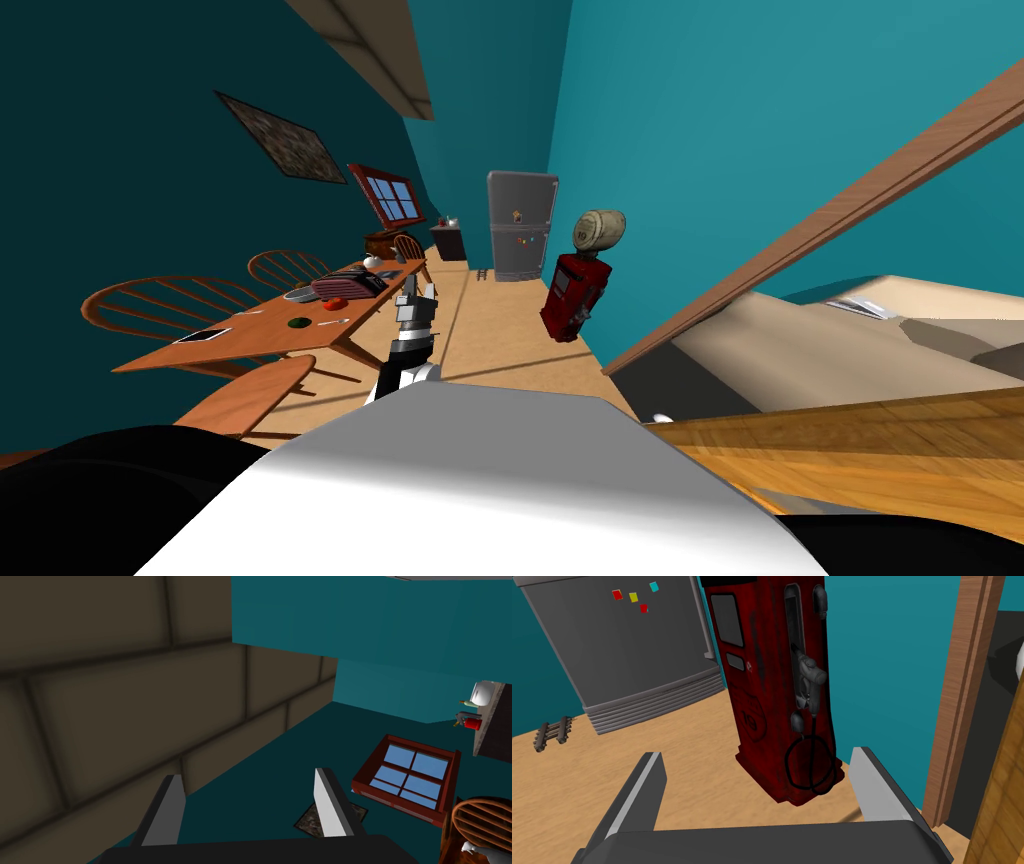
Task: Pull the door open
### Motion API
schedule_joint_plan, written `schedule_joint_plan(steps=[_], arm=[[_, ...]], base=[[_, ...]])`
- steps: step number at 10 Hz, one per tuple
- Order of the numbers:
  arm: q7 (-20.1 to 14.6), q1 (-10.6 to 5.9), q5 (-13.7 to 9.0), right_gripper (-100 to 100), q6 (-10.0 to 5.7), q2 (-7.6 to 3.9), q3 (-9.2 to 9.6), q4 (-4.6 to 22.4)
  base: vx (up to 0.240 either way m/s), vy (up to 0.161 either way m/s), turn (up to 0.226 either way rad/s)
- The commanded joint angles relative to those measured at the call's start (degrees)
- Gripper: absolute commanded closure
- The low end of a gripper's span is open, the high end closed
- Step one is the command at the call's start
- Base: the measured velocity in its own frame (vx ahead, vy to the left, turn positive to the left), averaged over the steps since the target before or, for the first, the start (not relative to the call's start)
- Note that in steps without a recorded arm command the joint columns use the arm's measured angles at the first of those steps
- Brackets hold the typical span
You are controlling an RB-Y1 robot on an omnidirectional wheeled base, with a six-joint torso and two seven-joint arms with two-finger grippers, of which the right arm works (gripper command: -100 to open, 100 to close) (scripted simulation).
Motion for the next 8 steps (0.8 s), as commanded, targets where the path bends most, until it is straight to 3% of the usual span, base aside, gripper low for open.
schedule_joint_plan(steps=[1,8], arm=[[0.67,1.36,0.89,-100,0.72,0.62,-1.88,-1.28],[3.51,7.62,4.48,-100,3.19,2.84,-9.57,-6.29]], base=[[-0.055,-0.066,0.114],[-0.058,-0.085,0.107]])
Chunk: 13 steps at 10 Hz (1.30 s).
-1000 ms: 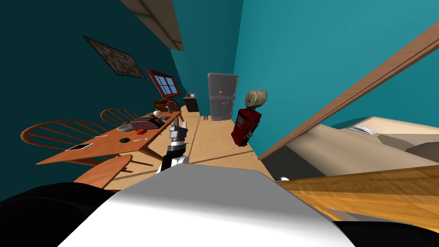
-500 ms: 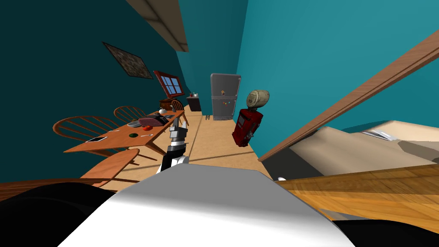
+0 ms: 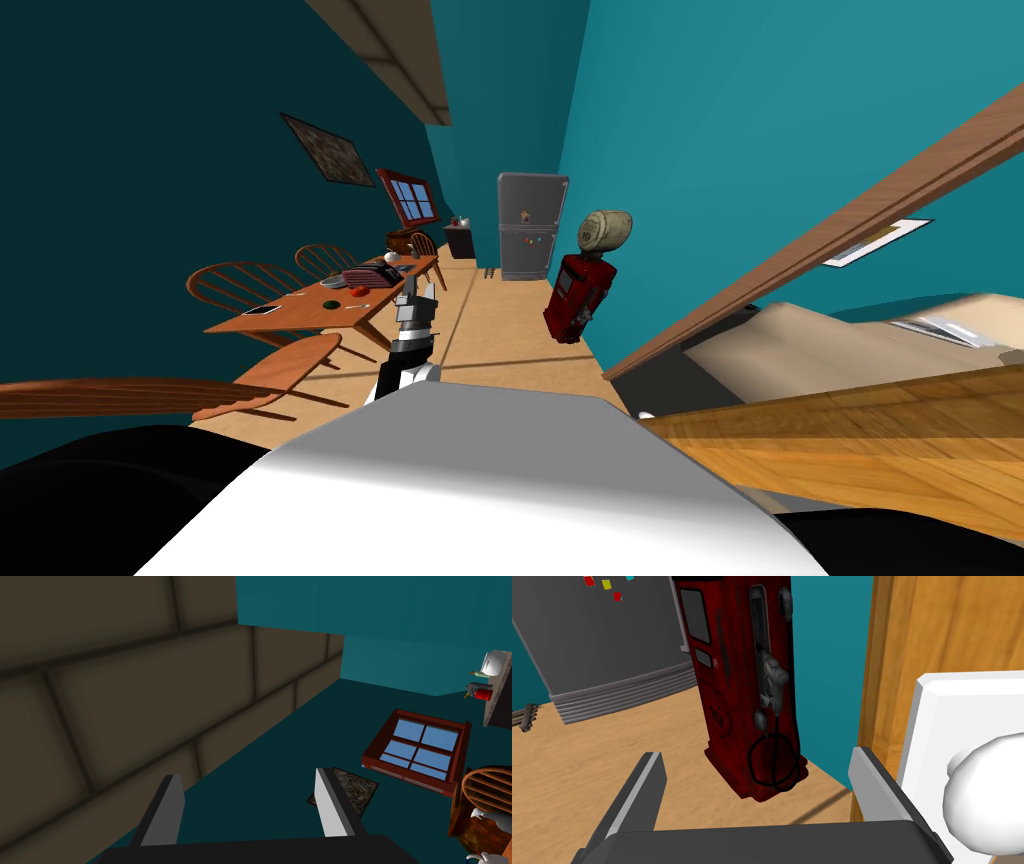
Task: Pull the door open
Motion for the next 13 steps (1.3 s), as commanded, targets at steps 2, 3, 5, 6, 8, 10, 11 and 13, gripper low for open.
schedule_joint_plan(steps=[2,3,5,6,8,10,11,13], arm=[[0.85,1.96,1.02,-100,0.73,0.54,-2.29,-1.46],[1.08,2.49,1.29,-100,0.91,0.69,-2.89,-1.83],[1.5,3.44,1.78,-100,1.23,0.94,-3.96,-2.48],[1.68,3.88,1.99,-100,1.37,1.05,-4.44,-2.76],[2.1,4.84,2.46,-100,1.69,1.29,-5.49,-3.39],[2.56,5.96,2.98,-100,2.05,1.53,-6.67,-4.07],[2.28,5.28,3.2,-100,2.66,1.74,-5.64,-4.21],[2.28,5.28,3.2,100,2.66,1.74,-5.64,-4.21]], base=[[-0.054,-0.069,0.118],[-0.028,-0.045,0.06],[-0.035,-0.052,0.052],[-0.025,-0.046,0.045],[-0.024,-0.048,0.048],[-0.033,-0.069,0.058],[-0.007,-0.024,0.025],[0.007,0.011,-0.002]])
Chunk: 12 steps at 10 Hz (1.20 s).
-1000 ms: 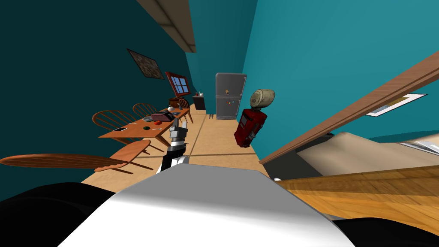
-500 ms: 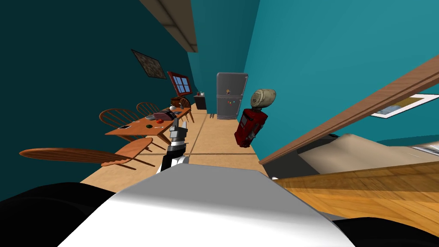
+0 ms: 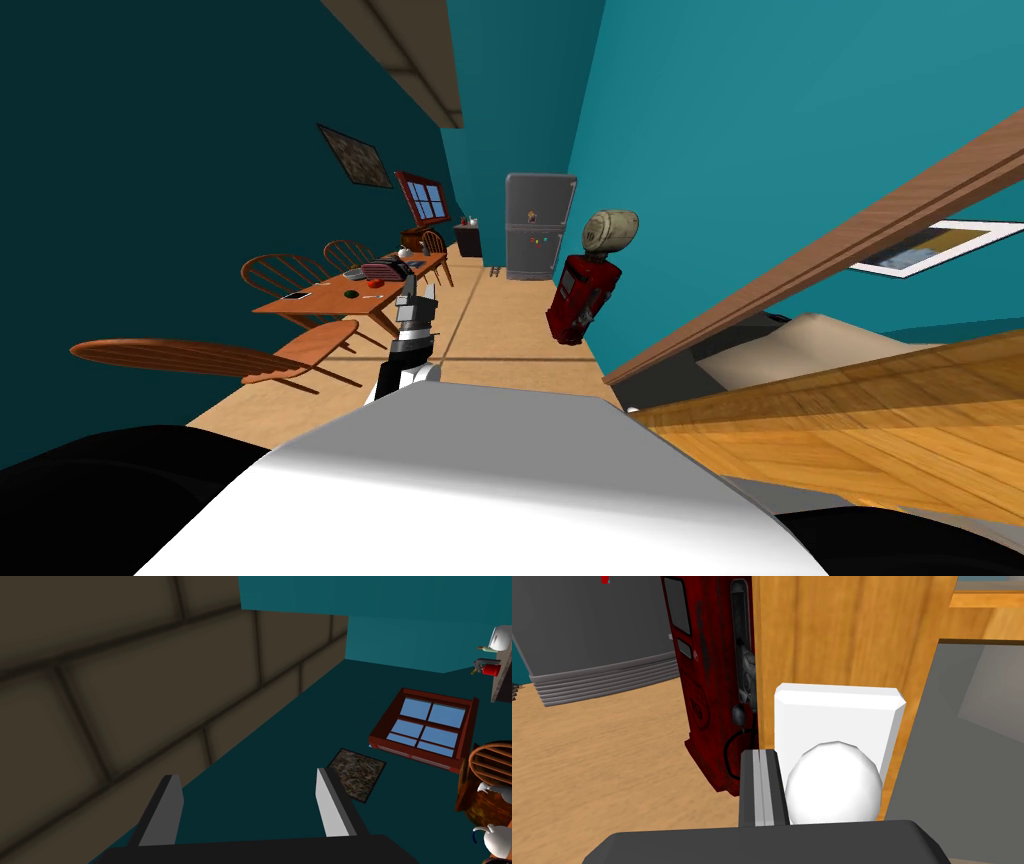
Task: Pull the door open
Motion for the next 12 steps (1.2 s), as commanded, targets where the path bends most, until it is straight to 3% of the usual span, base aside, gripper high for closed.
schedule_joint_plan(steps=[1,4,5,9,12], arm=[[-0.01,0.16,-0.1,100,-0.01,-0.07,-0.1,0.1],[-0.01,0.16,-0.1,100,-0.01,-0.07,-0.1,0.1],[-0.19,0.26,-0.51,-100,0.0,-0.17,-0.51,0.2],[-0.76,0.84,-1.97,-100,-0.05,-0.61,-1.97,0.65],[-1.23,1.33,-3.2,-100,-0.1,-0.98,-3.19,1.03]], base=[[0.003,0.007,-0.007],[0.0,0.0,0.0],[0.04,0.101,-0.076],[0.034,0.206,-0.118],[-0.204,0.111,-0.144]])
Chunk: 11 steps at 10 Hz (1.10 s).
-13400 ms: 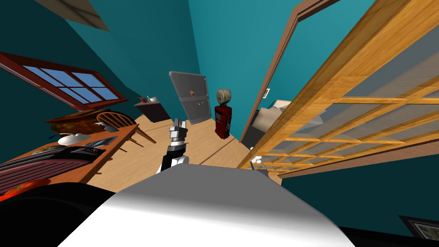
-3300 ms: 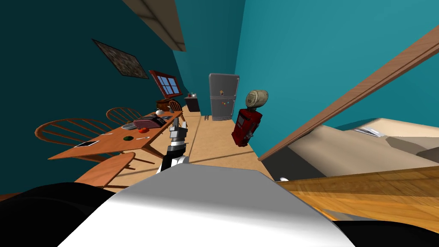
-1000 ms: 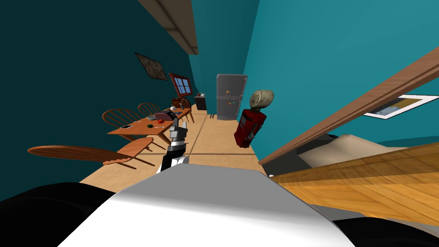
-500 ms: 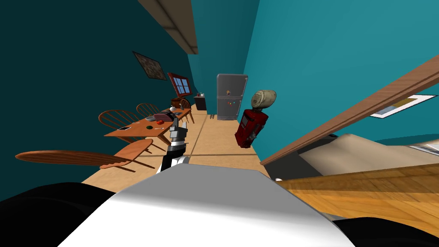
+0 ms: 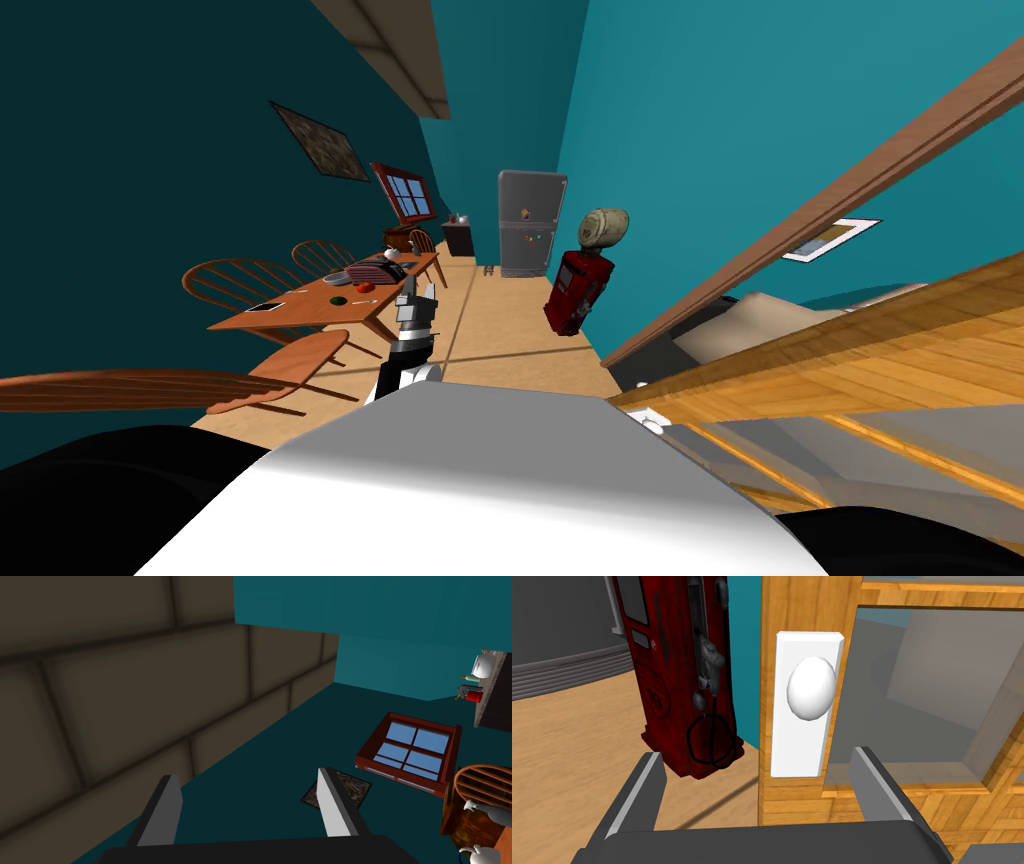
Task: Pull the door open
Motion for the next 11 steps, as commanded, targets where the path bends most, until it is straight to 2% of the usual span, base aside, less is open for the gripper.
schedule_joint_plan(steps=[1,2,3,4,5,6,7,9,10,11], arm=[[-0.22,0.27,-0.5,-100,-0.08,-0.18,-0.51,0.14],[-0.29,-0.11,-0.33,-100,-0.21,-0.11,-0.35,0.63],[-1.77,-2.31,-0.86,-100,1.43,-2.13,-1.17,1.69],[-2.24,-3.06,-1.03,-100,2.0,-2.81,-1.44,2.01],[-3.26,-4.69,-1.38,-100,3.24,-4.27,-2.01,2.72],[-3.78,-5.51,-1.56,-100,3.87,-5.01,-2.3,3.07],[-4.76,-7.07,-1.9,-100,5.06,-6.4,-2.85,3.75],[-5.85,-8.8,-2.28,-100,6.39,-7.96,-3.46,4.5],[-5.85,-8.8,-2.28,-100,6.39,-7.96,-3.46,4.5],[-6.28,-9.17,-2.23,-100,5.72,-7.8,-3.39,5.63]], base=[[-0.215,-0.006,-0.089],[-0.096,-0.006,-0.017],[0.049,-0.003,-0.07],[0.114,-0.02,-0.062],[0.155,-0.024,-0.06],[0.142,-0.009,-0.05],[0.141,-0.011,-0.075],[0.114,-0.019,-0.037],[0.069,-0.01,-0.013],[0.022,-0.004,-0.004]])
